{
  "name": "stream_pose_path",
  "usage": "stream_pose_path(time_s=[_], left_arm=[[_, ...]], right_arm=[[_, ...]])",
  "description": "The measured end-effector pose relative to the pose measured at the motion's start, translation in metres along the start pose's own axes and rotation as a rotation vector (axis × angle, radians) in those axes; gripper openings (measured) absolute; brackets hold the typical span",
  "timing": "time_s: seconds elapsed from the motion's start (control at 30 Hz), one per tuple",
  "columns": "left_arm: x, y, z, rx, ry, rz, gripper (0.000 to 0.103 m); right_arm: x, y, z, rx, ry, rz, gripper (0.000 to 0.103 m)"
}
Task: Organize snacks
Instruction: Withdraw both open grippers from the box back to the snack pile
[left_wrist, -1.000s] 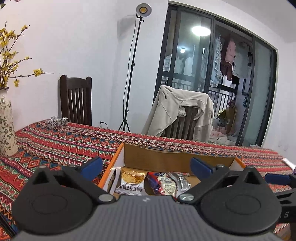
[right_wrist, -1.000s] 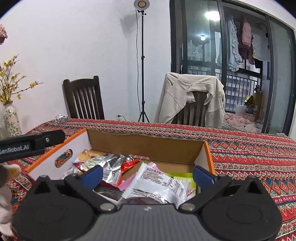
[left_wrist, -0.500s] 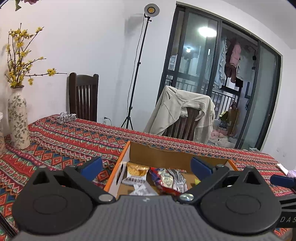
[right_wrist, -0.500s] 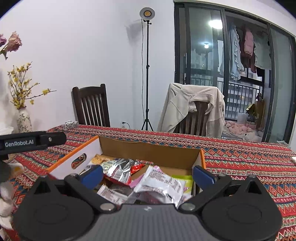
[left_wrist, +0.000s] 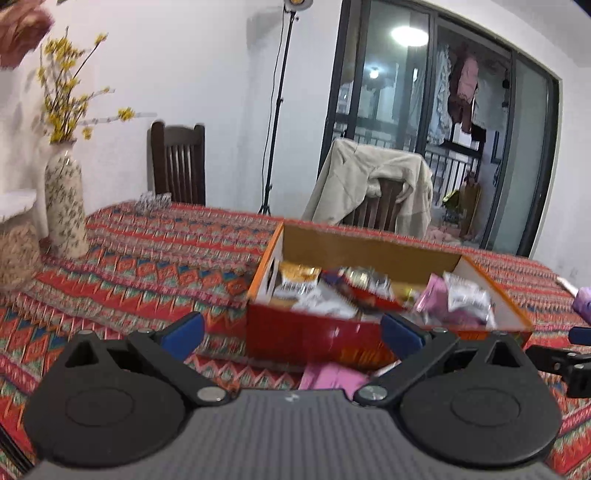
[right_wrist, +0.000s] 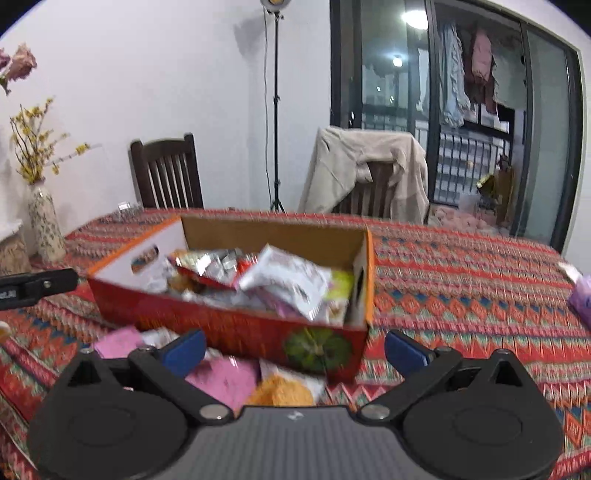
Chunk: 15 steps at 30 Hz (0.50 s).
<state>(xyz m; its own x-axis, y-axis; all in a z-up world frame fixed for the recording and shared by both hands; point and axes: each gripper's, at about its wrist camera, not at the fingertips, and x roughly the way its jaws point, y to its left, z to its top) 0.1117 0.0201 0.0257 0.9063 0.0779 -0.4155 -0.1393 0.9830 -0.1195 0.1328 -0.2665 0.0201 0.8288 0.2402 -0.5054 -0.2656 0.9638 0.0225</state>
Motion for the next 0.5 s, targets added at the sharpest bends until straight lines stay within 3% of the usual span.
stream_pose_path(time_s=[0.3, 0.5], left_arm=[[0.011, 0.013, -0.028, 0.016, 0.079, -0.027, 0.103], [0.016, 0.018, -0.037, -0.011, 0.088, -0.047, 0.103]], right_arm=[[0.007, 0.0, -0.028, 0.008, 0.069, -0.009, 0.103], [0.025, -0.001, -0.028, 0.047, 0.108, -0.025, 0.093]])
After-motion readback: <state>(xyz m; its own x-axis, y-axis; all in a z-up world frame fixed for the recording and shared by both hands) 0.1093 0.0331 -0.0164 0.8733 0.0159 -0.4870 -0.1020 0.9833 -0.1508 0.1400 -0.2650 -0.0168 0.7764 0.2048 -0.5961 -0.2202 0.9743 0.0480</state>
